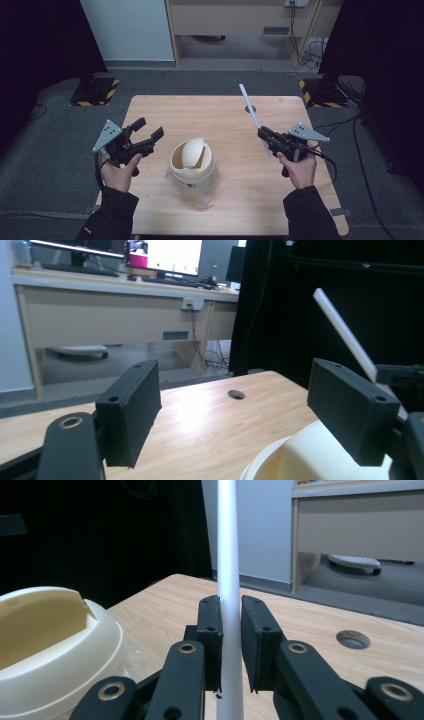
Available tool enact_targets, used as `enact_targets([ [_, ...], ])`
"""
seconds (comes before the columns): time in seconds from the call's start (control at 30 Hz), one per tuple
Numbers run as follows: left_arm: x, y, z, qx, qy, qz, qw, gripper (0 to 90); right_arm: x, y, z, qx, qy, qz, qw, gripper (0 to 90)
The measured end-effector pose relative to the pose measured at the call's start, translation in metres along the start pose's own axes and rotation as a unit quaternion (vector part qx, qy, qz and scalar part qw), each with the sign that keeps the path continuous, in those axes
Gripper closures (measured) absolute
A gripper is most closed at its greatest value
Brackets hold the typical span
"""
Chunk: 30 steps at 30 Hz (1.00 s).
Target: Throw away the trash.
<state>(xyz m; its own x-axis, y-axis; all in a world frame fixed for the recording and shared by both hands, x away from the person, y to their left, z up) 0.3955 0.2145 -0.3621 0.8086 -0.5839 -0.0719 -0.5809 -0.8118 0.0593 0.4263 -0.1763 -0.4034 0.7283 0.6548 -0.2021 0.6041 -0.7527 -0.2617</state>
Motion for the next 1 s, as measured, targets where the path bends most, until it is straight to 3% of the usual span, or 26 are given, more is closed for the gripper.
enact_targets([
  [0.57, 0.038, 0.042, -0.019, 0.005, 0.0, 0.046, 0.9989, 24.5, -0.001, -0.021, -0.014, -0.009, 0.029, -0.034, 0.999, 79.5],
  [0.93, 0.056, 0.068, -0.037, 0.014, 0.006, 0.068, 0.9976, 27.1, 0.006, -0.037, -0.011, -0.033, 0.026, -0.051, 0.9978, 79.5],
  [1.0, 0.06, 0.071, -0.039, 0.014, 0.006, 0.071, 0.9974, 27.4, 0.006, -0.039, -0.012, -0.025, 0.03, -0.06, 0.9974, 79.5],
])
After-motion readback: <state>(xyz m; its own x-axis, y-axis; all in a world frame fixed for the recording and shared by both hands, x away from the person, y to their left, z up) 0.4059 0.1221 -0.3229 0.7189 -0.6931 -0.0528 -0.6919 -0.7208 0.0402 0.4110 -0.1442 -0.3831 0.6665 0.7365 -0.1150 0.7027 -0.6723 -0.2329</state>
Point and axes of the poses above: each handheld gripper's, and its own axes: x roughly forward along the jaws, z roughly out of its underside, y roughly to its right, the point moved 5 cm from there along x, roughly forward along the jaws, and after that the axes turned 6 degrees about x, right-handed, at the moved point
